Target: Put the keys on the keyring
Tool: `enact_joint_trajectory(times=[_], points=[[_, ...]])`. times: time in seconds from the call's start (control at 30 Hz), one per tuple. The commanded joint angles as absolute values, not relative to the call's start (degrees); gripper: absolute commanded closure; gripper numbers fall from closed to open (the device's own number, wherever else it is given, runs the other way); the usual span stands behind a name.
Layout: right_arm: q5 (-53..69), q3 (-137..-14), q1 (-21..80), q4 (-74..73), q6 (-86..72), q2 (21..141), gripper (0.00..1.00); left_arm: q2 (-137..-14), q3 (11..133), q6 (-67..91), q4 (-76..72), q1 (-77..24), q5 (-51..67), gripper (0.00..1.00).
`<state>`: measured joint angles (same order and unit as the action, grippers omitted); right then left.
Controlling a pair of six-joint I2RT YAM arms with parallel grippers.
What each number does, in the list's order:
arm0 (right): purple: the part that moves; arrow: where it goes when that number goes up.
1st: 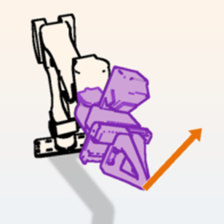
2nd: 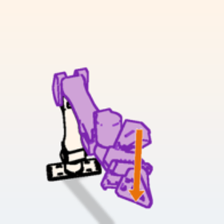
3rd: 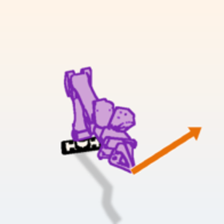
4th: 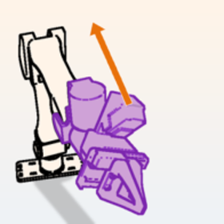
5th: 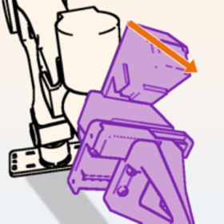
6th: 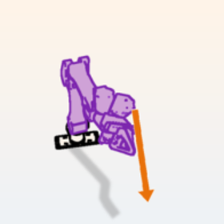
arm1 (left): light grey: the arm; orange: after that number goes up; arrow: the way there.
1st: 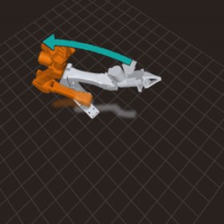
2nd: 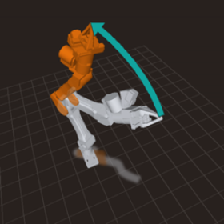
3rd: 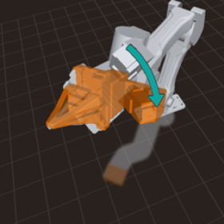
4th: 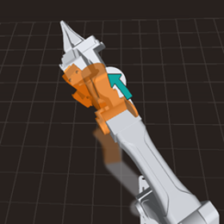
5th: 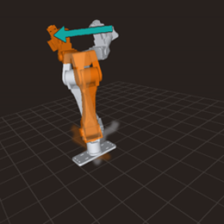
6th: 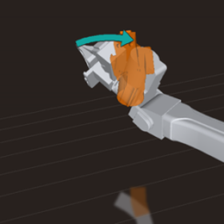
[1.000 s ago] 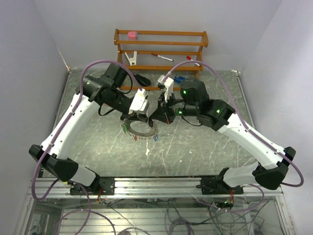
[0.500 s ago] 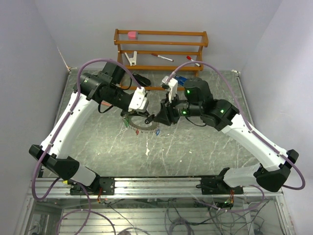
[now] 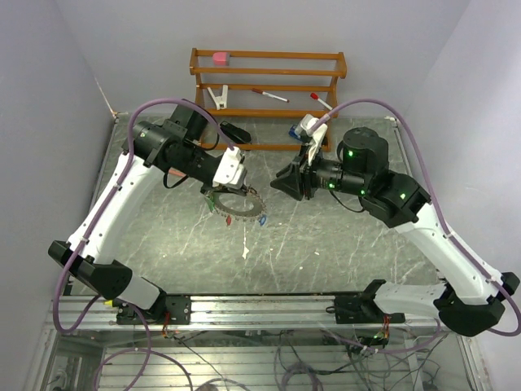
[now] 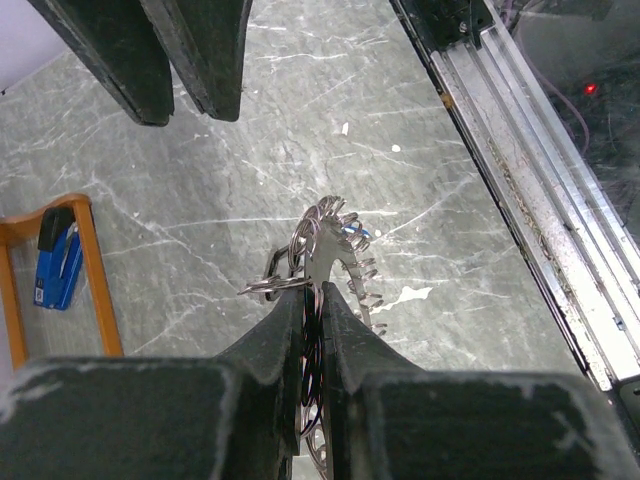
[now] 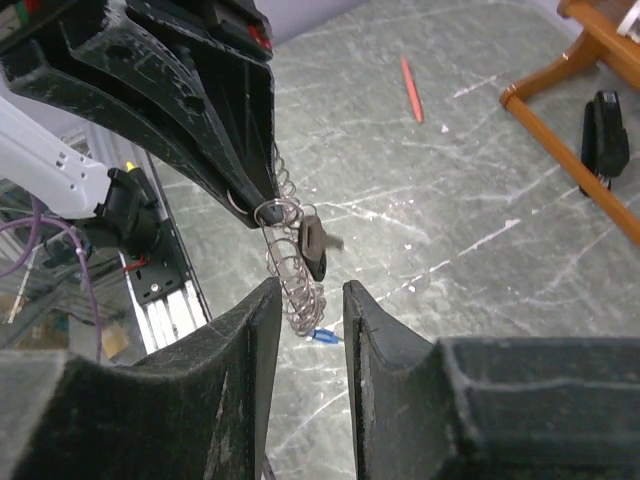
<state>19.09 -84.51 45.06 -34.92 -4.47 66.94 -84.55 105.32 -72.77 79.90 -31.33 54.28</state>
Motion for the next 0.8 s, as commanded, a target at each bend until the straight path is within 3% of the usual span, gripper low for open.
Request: enact_joint_trajectory(times=[0.0, 0.3, 0.77], points=[[23.5, -82.0, 44.8, -29.8, 0.0, 66.6, 0.69, -84.4, 106.8, -76.6, 81.9, -31.6, 58.4, 0.91], [28.3, -73.6, 44.8, -21.1, 7.7, 64.5, 0.69, -84.7, 104.3, -82.7, 85.4, -31.6, 62.2, 0.90], [37.1, -74.7, 44.1, -22.2, 7.4, 65.6, 0.70, -85.5, 98.0, -88.6, 85.5, -31.7, 62.9, 0.90]])
